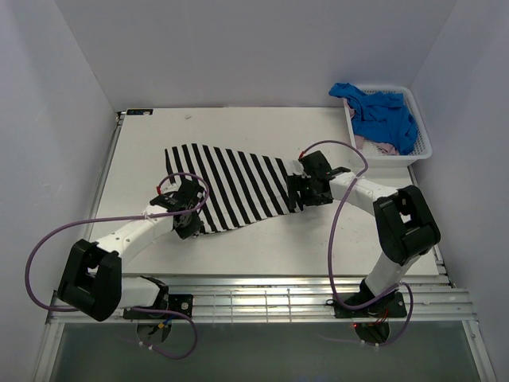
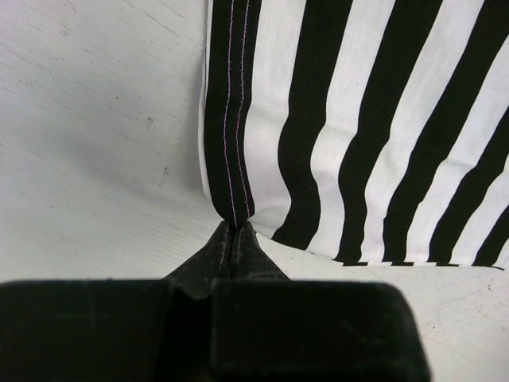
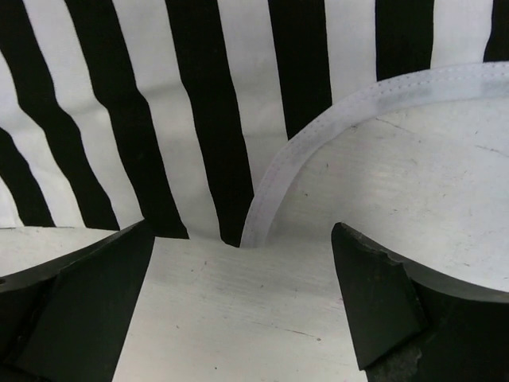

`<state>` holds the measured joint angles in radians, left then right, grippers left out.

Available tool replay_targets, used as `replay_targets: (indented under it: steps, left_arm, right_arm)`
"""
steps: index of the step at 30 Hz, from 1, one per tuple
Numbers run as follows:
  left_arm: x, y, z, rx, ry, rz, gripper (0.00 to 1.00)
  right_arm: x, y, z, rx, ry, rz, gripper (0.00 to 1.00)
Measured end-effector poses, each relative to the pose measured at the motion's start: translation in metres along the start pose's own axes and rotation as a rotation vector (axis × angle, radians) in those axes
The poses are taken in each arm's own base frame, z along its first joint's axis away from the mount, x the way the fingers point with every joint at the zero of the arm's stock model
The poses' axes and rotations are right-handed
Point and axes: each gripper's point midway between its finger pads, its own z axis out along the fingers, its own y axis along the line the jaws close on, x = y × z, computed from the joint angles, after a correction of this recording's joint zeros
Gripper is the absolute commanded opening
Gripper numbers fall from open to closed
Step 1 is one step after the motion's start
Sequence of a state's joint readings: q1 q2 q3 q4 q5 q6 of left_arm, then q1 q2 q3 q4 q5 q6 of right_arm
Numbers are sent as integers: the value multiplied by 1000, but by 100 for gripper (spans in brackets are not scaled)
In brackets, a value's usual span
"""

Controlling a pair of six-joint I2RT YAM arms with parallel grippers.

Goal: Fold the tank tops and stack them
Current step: Flatten the tank top out

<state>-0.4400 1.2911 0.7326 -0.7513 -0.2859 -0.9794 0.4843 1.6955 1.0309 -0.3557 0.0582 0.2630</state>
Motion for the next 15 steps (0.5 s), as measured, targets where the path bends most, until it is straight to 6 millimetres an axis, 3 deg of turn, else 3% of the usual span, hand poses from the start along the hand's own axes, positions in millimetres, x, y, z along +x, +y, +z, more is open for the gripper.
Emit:
replay_targets:
  steps: [5,10,15]
  left_arm:
    - [0,-2,-2,11,0,-3,0]
    - [0,-3,-2,17,4,-5,0]
    - [2,-2,-2,21,6,-9,0]
  right_arm:
    - [13,-3,4,38,19,31,80]
    - [12,1,5,47,5,46,64]
    - [12,3,9,70,-4,52,42]
